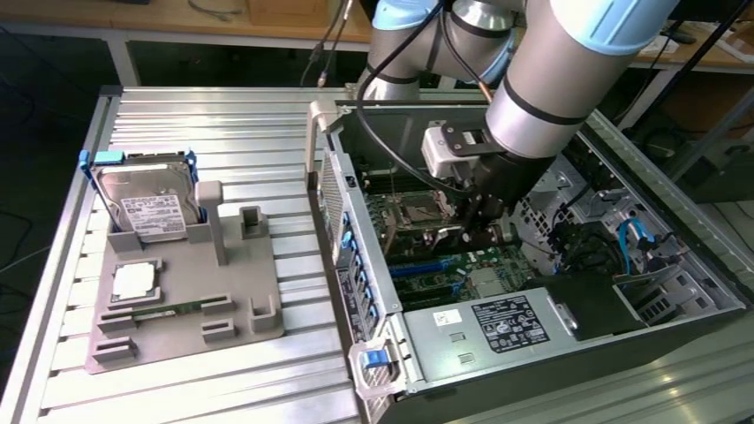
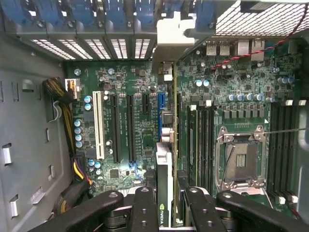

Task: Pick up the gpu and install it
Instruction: 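Insert the gpu into the slot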

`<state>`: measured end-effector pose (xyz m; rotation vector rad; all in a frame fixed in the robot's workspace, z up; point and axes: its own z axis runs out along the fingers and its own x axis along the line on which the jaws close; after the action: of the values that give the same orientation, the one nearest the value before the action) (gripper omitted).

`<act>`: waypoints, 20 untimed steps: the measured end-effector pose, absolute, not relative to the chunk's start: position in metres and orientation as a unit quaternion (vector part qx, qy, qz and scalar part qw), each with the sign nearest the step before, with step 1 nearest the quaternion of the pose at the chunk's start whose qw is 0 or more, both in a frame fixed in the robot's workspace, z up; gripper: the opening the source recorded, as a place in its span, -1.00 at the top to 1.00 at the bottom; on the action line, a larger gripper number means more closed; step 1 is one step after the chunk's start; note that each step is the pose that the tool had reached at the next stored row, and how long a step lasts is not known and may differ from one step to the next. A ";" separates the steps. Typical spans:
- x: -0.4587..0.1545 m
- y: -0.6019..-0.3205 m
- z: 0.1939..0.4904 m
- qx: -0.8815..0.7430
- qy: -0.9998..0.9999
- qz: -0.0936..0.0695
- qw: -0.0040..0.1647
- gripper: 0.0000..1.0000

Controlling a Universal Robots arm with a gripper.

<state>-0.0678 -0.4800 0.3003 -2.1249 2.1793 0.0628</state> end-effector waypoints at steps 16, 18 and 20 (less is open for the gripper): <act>-0.070 -0.477 0.288 -0.695 0.717 0.038 0.031 0.47; -0.070 -0.477 0.288 -0.695 0.717 0.038 0.031 0.47; -0.070 -0.477 0.288 -0.695 0.717 0.038 0.031 0.47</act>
<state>-0.0698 -0.4766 0.2878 -2.1411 2.2105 0.1161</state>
